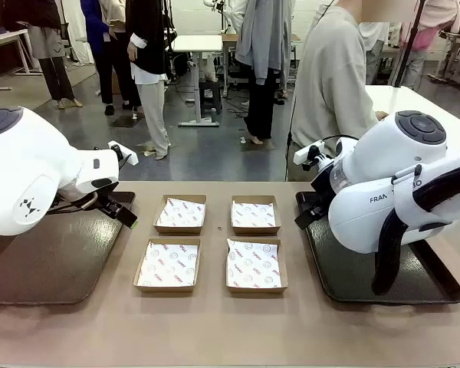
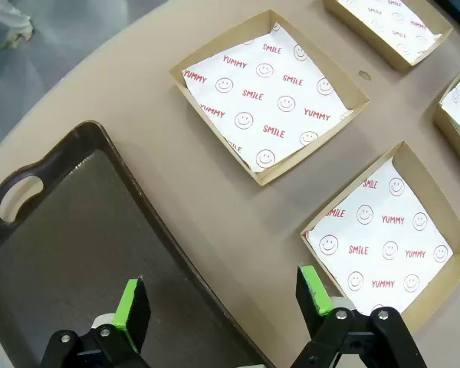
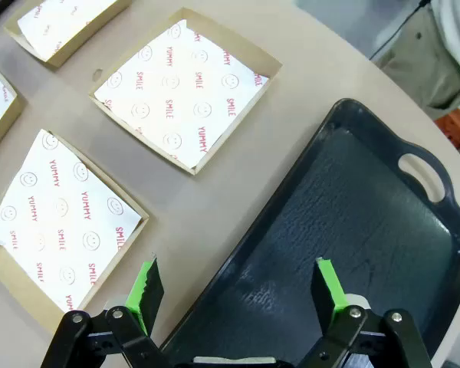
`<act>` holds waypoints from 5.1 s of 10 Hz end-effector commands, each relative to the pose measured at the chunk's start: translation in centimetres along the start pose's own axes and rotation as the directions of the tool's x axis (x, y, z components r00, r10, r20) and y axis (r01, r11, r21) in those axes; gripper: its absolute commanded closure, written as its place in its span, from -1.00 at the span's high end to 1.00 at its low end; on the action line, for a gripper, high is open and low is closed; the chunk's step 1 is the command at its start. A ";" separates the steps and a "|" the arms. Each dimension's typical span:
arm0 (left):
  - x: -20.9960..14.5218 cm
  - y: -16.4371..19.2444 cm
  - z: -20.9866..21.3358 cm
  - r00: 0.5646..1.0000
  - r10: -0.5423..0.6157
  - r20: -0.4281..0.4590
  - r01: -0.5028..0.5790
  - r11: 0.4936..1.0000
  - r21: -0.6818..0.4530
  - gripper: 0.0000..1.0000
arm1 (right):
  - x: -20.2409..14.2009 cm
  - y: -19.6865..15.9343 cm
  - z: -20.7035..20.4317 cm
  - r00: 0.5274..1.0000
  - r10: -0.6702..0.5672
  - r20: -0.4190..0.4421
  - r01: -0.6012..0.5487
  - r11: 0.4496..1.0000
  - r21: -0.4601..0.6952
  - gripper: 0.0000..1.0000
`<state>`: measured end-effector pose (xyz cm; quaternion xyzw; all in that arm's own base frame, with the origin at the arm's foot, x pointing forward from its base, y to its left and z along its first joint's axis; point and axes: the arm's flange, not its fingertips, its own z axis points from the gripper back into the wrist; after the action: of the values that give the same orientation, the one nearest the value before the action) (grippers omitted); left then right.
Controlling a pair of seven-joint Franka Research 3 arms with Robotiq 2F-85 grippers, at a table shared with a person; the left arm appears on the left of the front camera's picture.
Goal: Individually package the donuts and arrange them on the tray.
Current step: Pick up one Paper togo box.
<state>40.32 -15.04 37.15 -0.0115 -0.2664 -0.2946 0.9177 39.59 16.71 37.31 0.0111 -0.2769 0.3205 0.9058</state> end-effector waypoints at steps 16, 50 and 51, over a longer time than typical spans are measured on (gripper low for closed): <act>-6.5 -1.1 6.0 0.993 -0.061 -0.103 0.060 0.998 -0.011 1.00 | -7.1 2.0 6.6 0.993 0.029 -0.117 -0.024 0.999 0.046 1.00; -19.7 19.9 12.9 0.527 0.747 -0.405 -0.635 0.029 -0.772 1.00 | -27.4 -18.6 14.9 0.585 -0.792 -0.174 0.518 0.200 0.832 1.00; -19.7 19.9 12.9 0.527 0.747 -0.405 -0.635 0.029 -0.772 1.00 | -27.4 -18.6 14.9 0.585 -0.792 -0.174 0.518 0.200 0.832 1.00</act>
<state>31.57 14.04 41.00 -0.6091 -0.0881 0.0948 0.7824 25.59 -16.65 38.94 0.5892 -0.1898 -0.0198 0.7852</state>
